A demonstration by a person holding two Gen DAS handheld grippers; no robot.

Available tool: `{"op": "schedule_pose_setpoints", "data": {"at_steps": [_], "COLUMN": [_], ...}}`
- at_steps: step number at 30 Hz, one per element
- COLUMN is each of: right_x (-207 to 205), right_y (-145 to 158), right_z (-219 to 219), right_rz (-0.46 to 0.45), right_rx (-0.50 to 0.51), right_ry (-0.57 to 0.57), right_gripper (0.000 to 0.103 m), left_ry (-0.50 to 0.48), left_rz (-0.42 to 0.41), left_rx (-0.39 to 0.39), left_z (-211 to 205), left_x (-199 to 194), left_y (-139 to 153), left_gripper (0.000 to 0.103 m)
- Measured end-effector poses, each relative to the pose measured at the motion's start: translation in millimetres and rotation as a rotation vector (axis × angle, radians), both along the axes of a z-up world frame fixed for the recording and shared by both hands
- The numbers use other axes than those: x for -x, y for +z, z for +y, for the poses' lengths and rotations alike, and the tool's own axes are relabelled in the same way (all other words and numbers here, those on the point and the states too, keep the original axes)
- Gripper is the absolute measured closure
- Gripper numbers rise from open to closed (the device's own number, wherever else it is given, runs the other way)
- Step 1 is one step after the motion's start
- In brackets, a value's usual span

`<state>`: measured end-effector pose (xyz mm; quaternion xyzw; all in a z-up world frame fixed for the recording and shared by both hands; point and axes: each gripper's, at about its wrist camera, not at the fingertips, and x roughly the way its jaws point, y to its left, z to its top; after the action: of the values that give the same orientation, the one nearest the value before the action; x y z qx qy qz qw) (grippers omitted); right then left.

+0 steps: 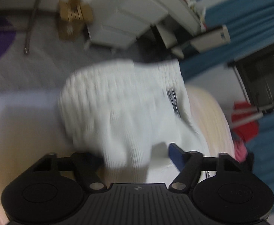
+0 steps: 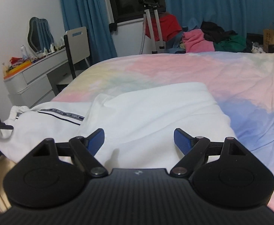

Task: Fold clothes
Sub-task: 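Lift the ribbed cuff with the left gripper and raise it off the bed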

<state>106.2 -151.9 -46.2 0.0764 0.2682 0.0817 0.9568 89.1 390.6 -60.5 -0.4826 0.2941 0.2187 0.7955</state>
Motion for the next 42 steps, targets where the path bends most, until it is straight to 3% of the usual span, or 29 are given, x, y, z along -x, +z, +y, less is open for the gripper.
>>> {"op": "schedule_pose_setpoints", "data": {"at_steps": [3, 9, 15, 20, 27, 32, 37, 39, 42], "right_x": [-4, -13, -17, -12, 1, 7, 10, 9, 11], "right_y": [-9, -39, -35, -14, 18, 34, 38, 36, 33], "right_z": [12, 41, 33, 10, -38, -83, -130, -149, -176], "right_rz": [-0.002, 0.051, 0.076, 0.045, -0.044, -0.094, -0.121, -0.119, -0.128], "right_rx": [0.056, 0.209, 0.142, 0.032, -0.045, -0.129, -0.203, -0.239, -0.309], "right_ry": [0.041, 0.088, 0.075, 0.02, -0.108, -0.21, -0.319, -0.363, -0.427], "right_gripper": [0.02, 0.018, 0.018, 0.02, 0.02, 0.02, 0.02, 0.02, 0.02], "left_ry": [0.041, 0.006, -0.009, -0.028, -0.073, -0.138, -0.224, -0.28, -0.41], "left_rz": [-0.015, -0.018, -0.066, -0.216, -0.396, -0.475, -0.526, -0.53, -0.526], "left_rx": [-0.015, -0.218, -0.378, -0.494, -0.62, -0.721, -0.783, -0.822, -0.952], "left_z": [5, -26, -61, -116, -239, -346, -453, -498, -573], "left_x": [-1, -21, -27, -14, -11, -26, -45, -50, -52], "left_y": [-6, 13, 43, 97, 177, 202, 193, 177, 133], "left_gripper": [0.042, 0.07, 0.082, 0.084, 0.085, 0.087, 0.088, 0.088, 0.088]}}
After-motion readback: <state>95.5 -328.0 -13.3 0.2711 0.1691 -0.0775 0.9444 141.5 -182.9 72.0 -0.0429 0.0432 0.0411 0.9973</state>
